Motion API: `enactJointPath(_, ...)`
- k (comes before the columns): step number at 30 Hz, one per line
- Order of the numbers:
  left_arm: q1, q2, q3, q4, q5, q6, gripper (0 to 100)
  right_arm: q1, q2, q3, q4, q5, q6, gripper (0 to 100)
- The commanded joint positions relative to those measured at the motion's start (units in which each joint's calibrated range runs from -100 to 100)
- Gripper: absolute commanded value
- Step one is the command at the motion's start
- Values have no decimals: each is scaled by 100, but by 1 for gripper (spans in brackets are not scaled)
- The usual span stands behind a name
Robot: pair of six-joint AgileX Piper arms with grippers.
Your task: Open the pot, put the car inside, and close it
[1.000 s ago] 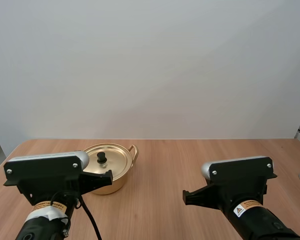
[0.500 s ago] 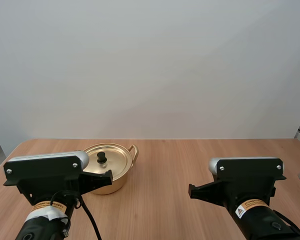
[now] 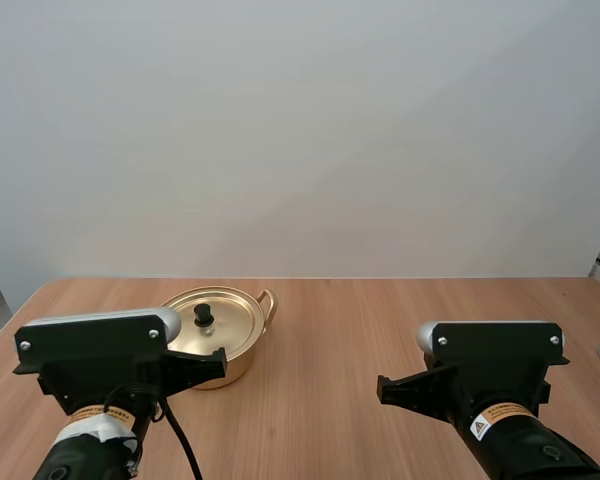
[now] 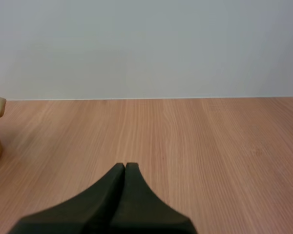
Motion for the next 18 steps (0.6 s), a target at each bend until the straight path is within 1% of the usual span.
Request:
enactJointPath(1,-3,0,0,-12,872,-27,0,-4,-1,0,1,7,4,0)
enactJointPath(14,-3,0,0,-12,813,-27,0,-4,-1,0,1,7,4,0)
enactJointPath(18,-3,0,0,10,710,336,0,-4,-1,0,1,7,4,0)
